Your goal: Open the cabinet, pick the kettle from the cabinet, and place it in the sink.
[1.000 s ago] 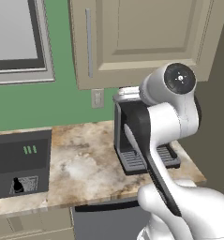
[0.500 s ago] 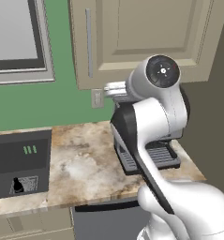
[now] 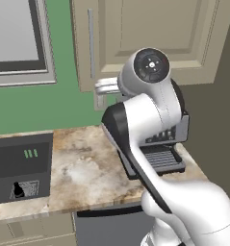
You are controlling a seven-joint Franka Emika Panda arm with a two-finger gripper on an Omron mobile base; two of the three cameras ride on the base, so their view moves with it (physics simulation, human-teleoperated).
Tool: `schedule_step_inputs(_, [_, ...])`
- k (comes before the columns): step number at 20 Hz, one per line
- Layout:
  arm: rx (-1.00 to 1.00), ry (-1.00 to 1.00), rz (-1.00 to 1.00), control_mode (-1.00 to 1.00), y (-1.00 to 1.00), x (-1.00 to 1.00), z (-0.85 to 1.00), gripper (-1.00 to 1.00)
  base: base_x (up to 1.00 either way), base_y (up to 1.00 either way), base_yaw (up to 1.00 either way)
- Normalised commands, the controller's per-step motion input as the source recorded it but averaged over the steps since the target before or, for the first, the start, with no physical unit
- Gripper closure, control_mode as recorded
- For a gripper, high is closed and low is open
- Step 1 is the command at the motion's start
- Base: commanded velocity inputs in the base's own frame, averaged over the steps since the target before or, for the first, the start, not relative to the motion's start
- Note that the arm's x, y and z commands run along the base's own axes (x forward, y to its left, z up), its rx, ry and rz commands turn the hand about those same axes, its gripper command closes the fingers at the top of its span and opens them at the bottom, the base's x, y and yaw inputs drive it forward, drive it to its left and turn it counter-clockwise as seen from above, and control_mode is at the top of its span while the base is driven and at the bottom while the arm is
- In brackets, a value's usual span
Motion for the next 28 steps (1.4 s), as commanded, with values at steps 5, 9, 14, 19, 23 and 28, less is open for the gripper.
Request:
schedule_step_inputs(5, [-0.01,0.00,0.00,-1.00,0.23,0.06,0.15,-1.00,0.00,0.00,0.00])
schedule_step_inputs(9, [0.00,0.00,0.00,-1.00,0.19,0.05,0.22,-1.00,0.00,0.00,0.00])
schedule_step_inputs(14, [0.00,0.00,0.00,-1.00,0.13,0.09,0.22,-1.00,0.00,0.00,0.00])
schedule_step_inputs(19, [0.00,0.00,0.00,-1.00,0.03,0.10,0.15,-1.00,0.00,0.00,0.00])
schedule_step_inputs(23, [0.00,0.00,0.00,-1.00,0.05,0.12,0.14,-1.00,0.00,0.00,0.00])
schedule_step_inputs(28, [0.00,0.00,0.00,-1.00,0.03,0.08,0.14,-1.00,0.00,0.00,0.00])
